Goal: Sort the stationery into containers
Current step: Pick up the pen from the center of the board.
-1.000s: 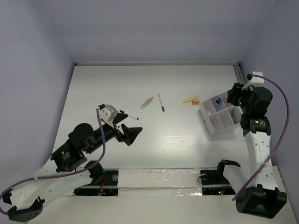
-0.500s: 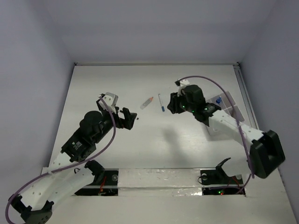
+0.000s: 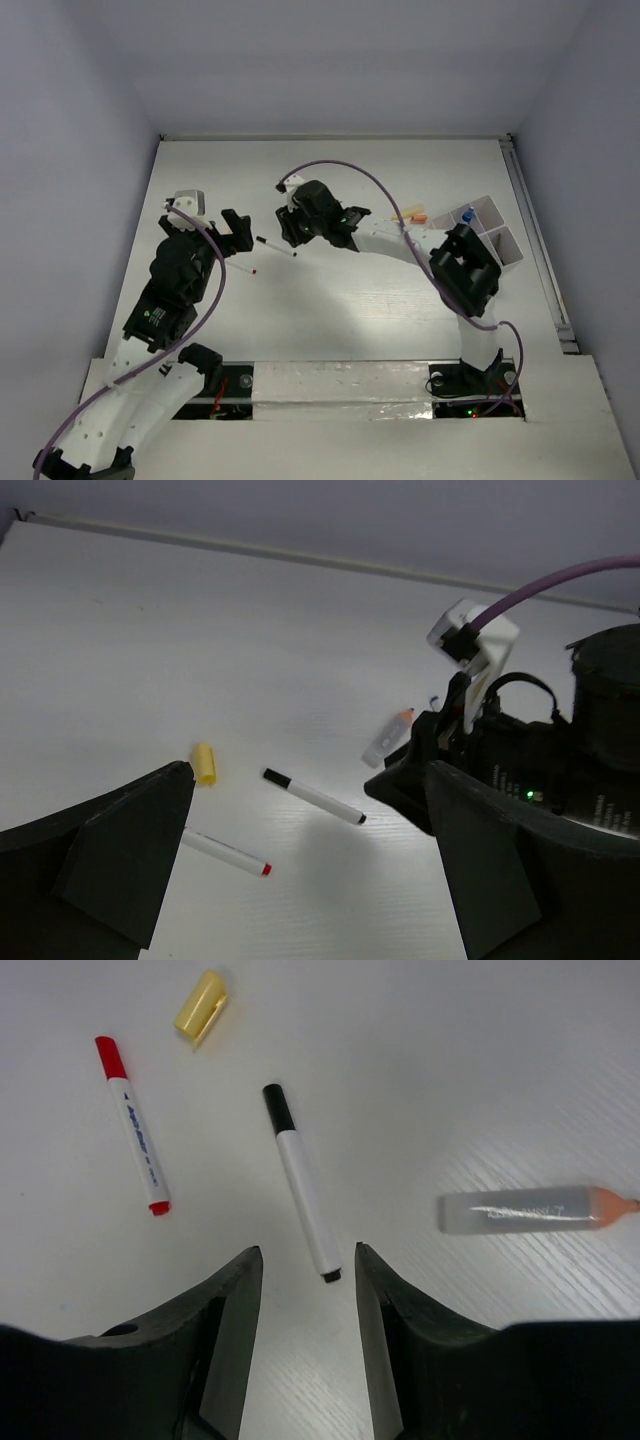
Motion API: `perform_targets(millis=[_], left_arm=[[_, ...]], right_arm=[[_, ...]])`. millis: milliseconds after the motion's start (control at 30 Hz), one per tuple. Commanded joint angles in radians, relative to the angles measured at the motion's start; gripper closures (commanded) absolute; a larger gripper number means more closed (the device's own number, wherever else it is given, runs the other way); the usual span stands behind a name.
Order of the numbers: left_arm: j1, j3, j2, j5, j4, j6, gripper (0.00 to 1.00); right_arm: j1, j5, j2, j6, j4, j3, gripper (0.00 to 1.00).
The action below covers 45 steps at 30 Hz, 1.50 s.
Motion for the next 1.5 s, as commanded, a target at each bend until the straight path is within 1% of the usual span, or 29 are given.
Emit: perform_targets(millis=[0, 33, 67, 100, 167, 200, 300, 467, 633, 667, 700, 733, 767, 833, 867, 900, 933, 967, 1033, 1100, 1133, 1167, 1233, 1267, 1300, 1333, 1367, 1400, 1467], left_arm=[[0.016, -0.008, -0.017, -0.071, 0.058, -0.02, 0.01], [0.016, -0.008, -0.017, -0.076, 0.06, -0.02, 0.01], [0.016, -0.008, -0.017, -0.079, 0.061, -0.022, 0.01], [0.016, -0.008, -0.014, -0.083, 0.063, -0.022, 0.01], [0.016, -0.008, -0.005, -0.083, 0.064, -0.022, 0.01], [0.016, -0.006, 0.0, -0.082, 0.063, -0.022, 0.01], [0.016, -0.006, -0.003, -0.082, 0.064, -0.02, 0.01], [0.016, -0.005, -0.003, -0.071, 0.067, -0.02, 0.01], [0.016, -0.002, -0.003, -0.065, 0.069, -0.022, 0.01], [0.016, -0.002, -0.005, -0.063, 0.067, -0.022, 0.01], [0.025, -0.002, -0.006, -0.065, 0.067, -0.02, 0.01], [0.025, -0.003, -0.009, -0.063, 0.069, -0.022, 0.01], [0.025, -0.003, -0.011, -0.063, 0.069, -0.02, 0.01], [0.025, -0.003, -0.012, -0.062, 0.069, -0.02, 0.01], [0.025, -0.005, -0.014, -0.062, 0.069, -0.02, 0.01], [0.025, -0.005, -0.014, -0.057, 0.071, -0.02, 0.01], [0.025, -0.003, -0.014, -0.056, 0.071, -0.02, 0.01], [0.025, -0.003, -0.014, -0.054, 0.071, -0.02, 0.01], [0.025, -0.003, -0.017, -0.051, 0.071, -0.02, 0.01], [0.025, -0.003, -0.017, -0.04, 0.071, -0.02, 0.01], [0.025, -0.003, -0.016, -0.037, 0.072, -0.022, 0.01], [0.025, -0.003, -0.016, -0.031, 0.072, -0.025, 0.01], [0.025, -0.005, -0.02, -0.01, 0.075, -0.026, 0.01], [0.025, -0.006, -0.023, -0.004, 0.078, -0.028, 0.01], [0.025, -0.005, -0.023, 0.004, 0.077, -0.026, 0.01], [0.025, -0.006, -0.028, 0.006, 0.078, -0.028, 0.01], [0.025, -0.008, -0.037, 0.012, 0.08, -0.026, 0.01], [0.025, -0.009, -0.043, 0.022, 0.081, -0.028, 0.01], [0.015, -0.012, -0.061, 0.035, 0.087, -0.025, 0.01]], right_arm=[[0.008, -0.007, 0.085, -0.042, -0.011, 0.128, 0.51], [0.009, -0.036, 0.111, -0.053, -0.022, 0.155, 0.49], [0.018, -0.046, 0.14, -0.061, -0.068, 0.23, 0.49], [0.018, -0.046, 0.197, -0.071, -0.091, 0.267, 0.48], [0.039, -0.04, 0.255, -0.102, -0.163, 0.339, 0.48], [0.039, -0.038, 0.283, -0.108, -0.183, 0.404, 0.48], [0.05, -0.037, 0.373, -0.124, -0.215, 0.47, 0.48], [0.071, -0.05, 0.455, -0.173, -0.275, 0.559, 0.49], [0.101, -0.012, 0.519, -0.2, -0.313, 0.62, 0.51], [0.101, -0.011, 0.529, -0.206, -0.323, 0.639, 0.54], [0.101, 0.041, 0.55, -0.211, -0.327, 0.647, 0.56], [0.111, 0.061, 0.558, -0.214, -0.333, 0.656, 0.59], [0.111, 0.092, 0.575, -0.231, -0.347, 0.669, 0.66], [0.111, 0.114, 0.588, -0.234, -0.362, 0.68, 0.72], [0.111, 0.117, 0.595, -0.231, -0.373, 0.686, 0.8], [0.111, 0.115, 0.596, -0.227, -0.385, 0.69, 0.84], [0.111, 0.108, 0.59, -0.222, -0.382, 0.682, 0.9], [0.111, 0.103, 0.582, -0.21, -0.375, 0.671, 1.0], [0.111, 0.085, 0.561, -0.196, -0.33, 0.632, 1.0], [0.111, 0.094, 0.503, -0.162, -0.233, 0.585, 1.0], [0.111, 0.109, 0.472, -0.148, -0.188, 0.515, 1.0], [0.111, 0.115, 0.394, -0.115, -0.069, 0.469, 1.0], [0.095, 0.099, 0.302, -0.088, 0.053, 0.368, 1.0], [0.085, 0.088, 0.255, -0.041, 0.179, 0.266, 1.0], [0.064, 0.08, 0.161, -0.023, 0.234, 0.215, 1.0], [0.052, 0.068, 0.115, -0.01, 0.28, 0.167, 1.0], [0.039, 0.069, 0.069, 0.011, 0.364, 0.066, 1.0], [0.013, 0.092, -0.029, 0.022, 0.398, 0.018, 1.0], [-0.014, 0.13, -0.135, 0.039, 0.458, -0.089, 1.0]])
